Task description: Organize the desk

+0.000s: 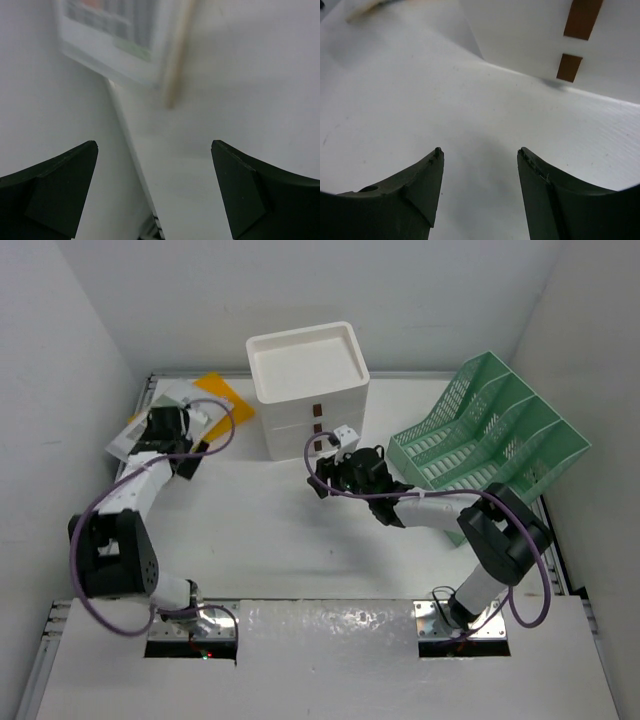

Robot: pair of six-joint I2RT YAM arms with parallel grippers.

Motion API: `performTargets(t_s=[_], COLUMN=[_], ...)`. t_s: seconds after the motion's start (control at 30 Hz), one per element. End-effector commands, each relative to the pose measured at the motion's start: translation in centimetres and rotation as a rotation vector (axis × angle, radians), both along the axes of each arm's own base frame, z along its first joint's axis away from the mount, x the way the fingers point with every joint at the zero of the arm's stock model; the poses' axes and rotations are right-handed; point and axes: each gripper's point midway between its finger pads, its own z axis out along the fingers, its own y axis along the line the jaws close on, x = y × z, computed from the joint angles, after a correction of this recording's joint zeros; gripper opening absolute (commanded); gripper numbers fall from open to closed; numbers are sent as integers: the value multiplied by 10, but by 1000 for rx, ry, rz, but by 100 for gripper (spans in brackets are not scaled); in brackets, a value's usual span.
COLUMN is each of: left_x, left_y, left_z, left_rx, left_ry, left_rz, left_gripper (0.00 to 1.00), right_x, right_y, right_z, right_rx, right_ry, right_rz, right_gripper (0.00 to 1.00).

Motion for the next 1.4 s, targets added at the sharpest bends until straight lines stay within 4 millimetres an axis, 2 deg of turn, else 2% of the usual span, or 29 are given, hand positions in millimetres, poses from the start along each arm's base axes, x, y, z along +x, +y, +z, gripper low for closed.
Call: performTargets(t_s=[0.0, 0.1, 0.13, 0.23, 0.43, 0.53, 0.57, 0.7, 0.77, 0.8, 1.03, 1.07, 1.1, 1.13, 1.17, 1.27, 1.3, 1.37], left_x=[-14, -18, -15, -16, -1, 7, 9, 18, 19, 27, 19, 16, 16, 15, 15, 11, 11, 0], left_y=[27, 48, 51, 58, 57, 63, 63, 45, 43, 44, 51, 54, 56, 58, 61, 64, 63, 57], left_z=[-29, -61, -68, -106, -130, -135, -135, -140, -142, -138, -158, -158, -158, -157, -156, -150, -142, -139], left_rx=[124, 146, 137, 93, 52, 59, 51, -36, -47, -40, -2, 14, 23, 37, 52, 73, 69, 44], left_ry=[91, 151, 154, 225, 176, 161, 156, 134, 133, 100, 182, 194, 192, 192, 187, 193, 180, 219], left_rz=[45, 96, 98, 102, 89, 107, 103, 14, 0, -5, 7, 16, 20, 26, 34, 48, 51, 34], left_gripper=[95, 90, 88, 86, 86, 84, 80, 75, 69, 67, 34, 23, 16, 4, 0, 0, 0, 0], right_x=[-4, -7, -7, -8, -3, -2, -1, 1, 2, 2, 0, -1, 0, -1, -1, -3, -4, -5], right_y=[12, 17, 18, 17, 15, 17, 17, 18, 18, 18, 14, 13, 11, 11, 11, 10, 11, 10], right_z=[21, 24, 28, 30, 37, 39, 40, 39, 36, 35, 34, 36, 36, 38, 41, 47, 49, 51], right_rx=[-32, -51, -49, -57, -67, -73, -74, -90, -96, -97, -109, -110, -112, -108, -104, -95, -94, -99], right_ry=[-43, -43, -50, -54, -69, -73, -75, -80, -75, -73, -73, -79, -82, -85, -89, -100, -103, -110], right_rz=[66, 77, 73, 64, 24, 21, 18, 17, 13, 15, 14, 10, 8, 8, 6, 10, 11, 13], right_gripper=[59, 59, 59, 59, 59, 59, 59, 59, 59, 59, 59, 59, 59, 59, 59, 59, 59, 59])
